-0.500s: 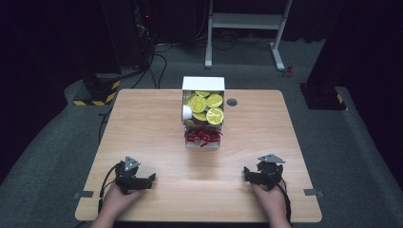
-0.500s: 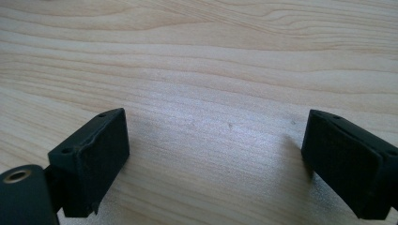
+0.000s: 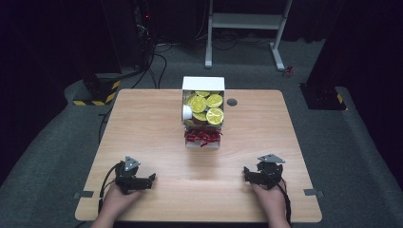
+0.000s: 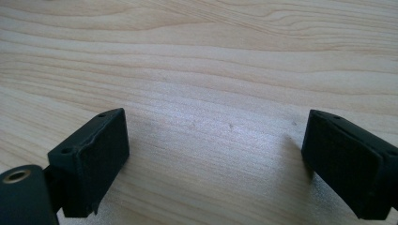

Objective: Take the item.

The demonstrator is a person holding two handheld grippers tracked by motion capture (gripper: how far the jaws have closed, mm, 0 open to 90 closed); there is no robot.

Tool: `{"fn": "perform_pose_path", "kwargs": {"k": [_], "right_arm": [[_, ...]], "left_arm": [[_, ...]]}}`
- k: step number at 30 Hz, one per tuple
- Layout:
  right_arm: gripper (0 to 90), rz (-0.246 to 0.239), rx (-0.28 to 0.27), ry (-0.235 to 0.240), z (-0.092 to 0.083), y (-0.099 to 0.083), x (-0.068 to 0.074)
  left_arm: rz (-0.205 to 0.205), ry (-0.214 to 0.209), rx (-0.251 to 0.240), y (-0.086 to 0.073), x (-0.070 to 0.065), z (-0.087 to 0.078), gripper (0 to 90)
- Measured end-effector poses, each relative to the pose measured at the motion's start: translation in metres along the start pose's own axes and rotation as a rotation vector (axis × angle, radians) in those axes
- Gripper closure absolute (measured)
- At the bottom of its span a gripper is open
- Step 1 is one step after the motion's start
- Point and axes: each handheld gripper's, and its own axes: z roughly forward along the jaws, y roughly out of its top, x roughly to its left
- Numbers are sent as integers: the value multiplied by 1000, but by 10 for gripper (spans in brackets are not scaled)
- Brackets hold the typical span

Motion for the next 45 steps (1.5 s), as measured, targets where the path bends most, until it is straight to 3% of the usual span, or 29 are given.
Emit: {"fn": "perform_pose_path", "kwargs": {"k": [7,11,24,36,45], "right_arm": [[102,-21,1,-5,-2,2,2],[122,-50,-50,0,-9,5,6],[109,-81,-142,41,-22,10,17],[109,-120,-159,86,-27,18,36],[110,-145,-190,119,-31,41,49]], "left_arm": [[0,-1,0,0,0,0,19],[-1,-1,1,0,0,0,19],[4,-1,7,0,0,0,18],[-1,-1,1,0,0,0,18],[5,1,6,0,0,0,18]]}}
